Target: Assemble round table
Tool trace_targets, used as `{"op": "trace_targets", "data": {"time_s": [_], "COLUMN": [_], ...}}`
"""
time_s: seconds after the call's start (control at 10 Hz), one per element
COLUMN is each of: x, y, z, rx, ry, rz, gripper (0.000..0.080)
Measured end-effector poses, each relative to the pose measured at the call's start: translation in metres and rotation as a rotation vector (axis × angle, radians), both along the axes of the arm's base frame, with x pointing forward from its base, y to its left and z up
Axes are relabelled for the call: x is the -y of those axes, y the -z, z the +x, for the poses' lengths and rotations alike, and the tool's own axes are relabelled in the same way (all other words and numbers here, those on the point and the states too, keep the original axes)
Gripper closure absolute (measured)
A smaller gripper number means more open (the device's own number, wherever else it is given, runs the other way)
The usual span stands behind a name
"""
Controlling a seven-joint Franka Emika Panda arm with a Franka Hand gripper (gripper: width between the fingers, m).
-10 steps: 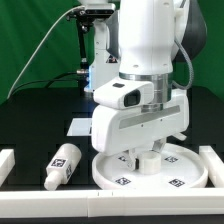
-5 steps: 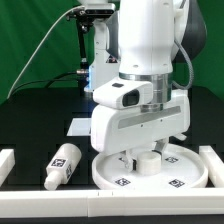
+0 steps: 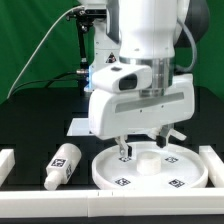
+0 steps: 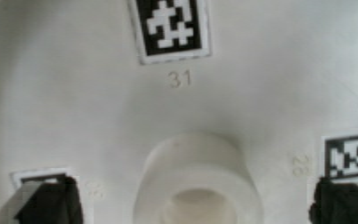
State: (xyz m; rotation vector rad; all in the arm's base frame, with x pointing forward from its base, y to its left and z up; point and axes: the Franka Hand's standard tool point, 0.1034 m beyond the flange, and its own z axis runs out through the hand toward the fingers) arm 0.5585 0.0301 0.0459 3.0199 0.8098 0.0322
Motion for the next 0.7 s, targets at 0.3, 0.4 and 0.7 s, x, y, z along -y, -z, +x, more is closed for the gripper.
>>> {"op": "trace_targets", "data": {"time_s": [0.3,0.4,0.7], "x": [-0.001,-0.001,0.043], "y": [0.003,0.003,-0.012], "z": [-0.002,-0.002,-0.001], "rx": [0.000,0.000,-0.014], "ry": [-0.002,-0.002,0.037], "rz": [0.000,0.000,-0.010], "gripper": [0.0151,0.0151,0.0151]}}
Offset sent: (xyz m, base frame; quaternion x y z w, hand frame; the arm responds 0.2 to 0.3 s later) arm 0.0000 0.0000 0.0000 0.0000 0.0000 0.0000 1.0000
